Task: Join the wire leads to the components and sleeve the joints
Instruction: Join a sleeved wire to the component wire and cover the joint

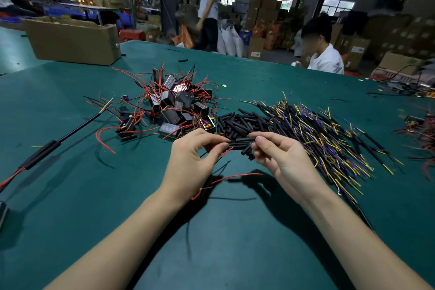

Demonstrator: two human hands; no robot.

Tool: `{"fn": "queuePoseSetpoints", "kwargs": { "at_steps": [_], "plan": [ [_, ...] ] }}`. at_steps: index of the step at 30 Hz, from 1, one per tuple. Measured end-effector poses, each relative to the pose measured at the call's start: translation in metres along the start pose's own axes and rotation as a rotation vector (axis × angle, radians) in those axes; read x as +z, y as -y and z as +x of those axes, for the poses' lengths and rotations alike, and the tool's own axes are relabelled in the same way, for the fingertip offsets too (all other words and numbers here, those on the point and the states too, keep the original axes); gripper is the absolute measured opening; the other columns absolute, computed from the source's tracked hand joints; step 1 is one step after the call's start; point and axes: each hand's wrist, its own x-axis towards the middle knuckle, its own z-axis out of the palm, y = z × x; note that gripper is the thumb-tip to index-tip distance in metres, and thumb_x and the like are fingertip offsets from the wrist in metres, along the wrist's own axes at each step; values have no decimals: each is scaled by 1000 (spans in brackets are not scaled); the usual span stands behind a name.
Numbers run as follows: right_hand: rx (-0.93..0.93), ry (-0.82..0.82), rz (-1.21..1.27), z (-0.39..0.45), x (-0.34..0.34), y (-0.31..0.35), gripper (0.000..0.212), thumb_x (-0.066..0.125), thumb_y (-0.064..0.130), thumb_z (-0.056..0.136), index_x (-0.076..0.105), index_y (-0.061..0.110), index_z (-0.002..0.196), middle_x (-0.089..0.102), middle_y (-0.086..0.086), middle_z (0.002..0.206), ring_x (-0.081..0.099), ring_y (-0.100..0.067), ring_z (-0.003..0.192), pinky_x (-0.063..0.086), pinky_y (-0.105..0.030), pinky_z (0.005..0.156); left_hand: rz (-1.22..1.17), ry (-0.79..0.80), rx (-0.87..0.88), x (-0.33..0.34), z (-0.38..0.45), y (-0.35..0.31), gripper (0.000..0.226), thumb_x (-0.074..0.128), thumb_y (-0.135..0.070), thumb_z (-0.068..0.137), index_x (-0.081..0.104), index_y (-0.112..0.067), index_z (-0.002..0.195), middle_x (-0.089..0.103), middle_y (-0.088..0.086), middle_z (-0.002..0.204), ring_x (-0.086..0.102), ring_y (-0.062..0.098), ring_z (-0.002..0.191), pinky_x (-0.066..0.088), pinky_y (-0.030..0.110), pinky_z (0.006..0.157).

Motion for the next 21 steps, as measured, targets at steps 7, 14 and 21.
{"fn": "queuePoseSetpoints", "kwargs": {
  "at_steps": [7,14,21],
  "plan": [
    [-32,-8,-114,-1,2,4,14,57,10,91,70,8,89,65,2,67,54,-8,61,45,-14,58,-141,-26,-118,-1,-2,-3,26,80,-10,74,65,-21,93,66,-6,64,56,9,60,40,15,61],
    [-110,-3,-396,-3,3,12,20,62,9,90,68,10,71,62,4,57,45,-5,45,37,-14,49,-145,27,-112,-1,-4,-3,34,82,-12,71,54,-23,88,67,0,62,52,14,54,40,23,58],
    [-118,-40,-490,-3,10,6,25,66,16,89,67,11,64,60,4,53,45,-4,46,35,-11,48,-9,254,-49,-13,-1,-2,37,85,-24,68,59,-25,95,67,-7,75,59,10,69,46,19,71]
  ]
}}
